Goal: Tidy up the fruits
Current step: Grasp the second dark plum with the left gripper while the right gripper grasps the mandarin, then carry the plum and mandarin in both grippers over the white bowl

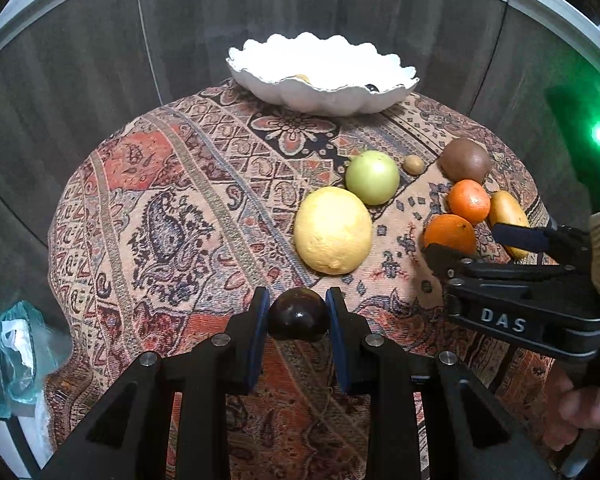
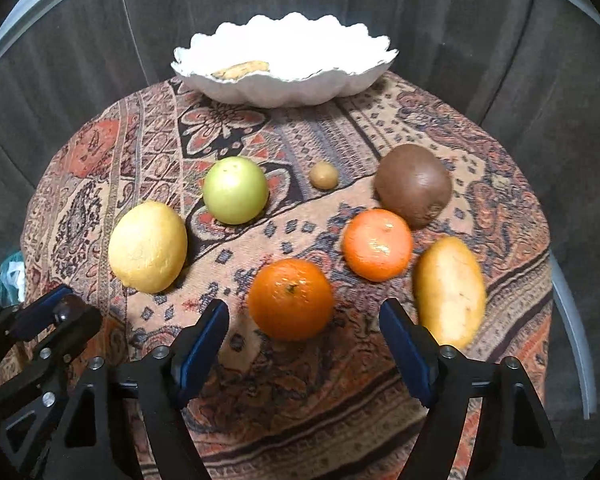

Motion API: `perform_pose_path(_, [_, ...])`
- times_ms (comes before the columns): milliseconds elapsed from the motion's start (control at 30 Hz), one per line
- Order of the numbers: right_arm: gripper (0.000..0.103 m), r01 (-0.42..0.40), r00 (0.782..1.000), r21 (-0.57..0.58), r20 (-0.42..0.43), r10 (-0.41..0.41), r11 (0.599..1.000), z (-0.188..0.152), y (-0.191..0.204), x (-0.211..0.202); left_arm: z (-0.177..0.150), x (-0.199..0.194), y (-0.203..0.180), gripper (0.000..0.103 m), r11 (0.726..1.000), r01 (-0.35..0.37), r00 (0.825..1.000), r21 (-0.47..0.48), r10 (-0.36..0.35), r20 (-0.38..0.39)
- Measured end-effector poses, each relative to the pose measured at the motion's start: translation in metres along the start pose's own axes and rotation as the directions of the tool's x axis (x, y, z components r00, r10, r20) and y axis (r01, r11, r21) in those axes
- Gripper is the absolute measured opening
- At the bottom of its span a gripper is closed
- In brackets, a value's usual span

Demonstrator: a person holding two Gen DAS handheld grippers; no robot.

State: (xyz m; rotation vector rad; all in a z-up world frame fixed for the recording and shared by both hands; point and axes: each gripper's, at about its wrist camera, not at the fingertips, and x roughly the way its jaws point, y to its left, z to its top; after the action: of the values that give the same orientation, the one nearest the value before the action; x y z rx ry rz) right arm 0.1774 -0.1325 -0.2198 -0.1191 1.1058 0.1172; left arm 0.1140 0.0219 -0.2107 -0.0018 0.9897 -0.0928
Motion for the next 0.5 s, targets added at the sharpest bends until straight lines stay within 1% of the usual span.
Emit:
perform_pose_path(67, [0.076,-0.001,1.000,0.000,-0.010,0.001,1.000,0.001,0.002,0.005,0.001,0.001,0.002,0.029,1.000,0.001,1.000,-0.004,-0.001,0.001])
perform_pose_path(133, [0.072,0.002,1.000,-0.010,-0.018,-0.002,1.000,0.002,0.004,0.010,0.000,0.001,0.003,0.029,1.000,0.000,1.000,-0.005,0.000,0.000])
perform_pose_path(300, [0.050,-0.002,0.999,0.002,-0.053,0.002,1.000,0.003,0.003,0.023,0.000,0.001,0.004,0.029,1.000,0.000,1.000,-0.007,0.000,-0.002])
perform_pose_path(500, [0.048,-0.006,0.999,0.000,-0.036,0.006,1.000,0.001,0.004,0.020,0.001,0.003,0.004,0.029,1.000,0.002,1.000,-0.012,-0.002,-0.006])
